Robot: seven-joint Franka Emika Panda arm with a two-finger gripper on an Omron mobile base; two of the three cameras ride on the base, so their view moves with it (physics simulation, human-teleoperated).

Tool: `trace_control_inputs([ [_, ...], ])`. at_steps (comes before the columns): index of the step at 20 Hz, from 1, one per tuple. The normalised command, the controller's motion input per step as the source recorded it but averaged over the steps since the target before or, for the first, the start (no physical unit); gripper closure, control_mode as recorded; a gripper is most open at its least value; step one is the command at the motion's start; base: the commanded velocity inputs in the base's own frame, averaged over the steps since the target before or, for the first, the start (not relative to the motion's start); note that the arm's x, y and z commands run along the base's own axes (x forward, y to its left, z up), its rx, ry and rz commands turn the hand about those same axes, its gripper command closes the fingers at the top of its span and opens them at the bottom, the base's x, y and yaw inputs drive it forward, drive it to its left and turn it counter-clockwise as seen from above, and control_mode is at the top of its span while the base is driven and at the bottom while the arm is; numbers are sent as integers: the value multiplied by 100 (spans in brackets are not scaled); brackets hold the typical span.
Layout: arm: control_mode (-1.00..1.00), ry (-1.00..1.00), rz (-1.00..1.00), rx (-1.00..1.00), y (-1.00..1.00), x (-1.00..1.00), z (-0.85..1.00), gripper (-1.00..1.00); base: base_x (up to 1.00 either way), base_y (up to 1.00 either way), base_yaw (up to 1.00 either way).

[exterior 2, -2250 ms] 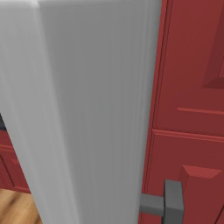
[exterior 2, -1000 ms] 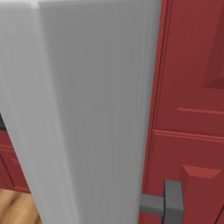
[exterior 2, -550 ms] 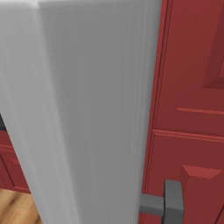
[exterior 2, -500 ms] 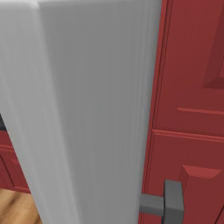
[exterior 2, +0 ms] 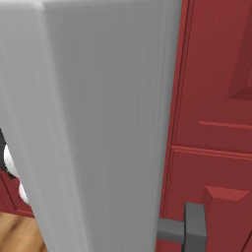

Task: Pick up the apple and peach from the fridge and place one fruit on each plate on the dining counter.

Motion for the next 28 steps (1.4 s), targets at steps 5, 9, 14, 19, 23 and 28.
trace_control_inputs([
  [5,-100,3,0,0,-4,-70,78,100,0,0,0],
  [9,-100,5,0,0,-8,-68,91,100,0,0,0],
  [14,-100,6,0,0,0,-92,93,100,0,0,0],
  [19,-100,8,0,0,-7,-100,72,100,0,0,0],
  [23,-100,6,0,0,-24,-100,58,100,0,0,0],
  [28,-100,4,0,0,-24,-100,41,100,0,0,0],
])
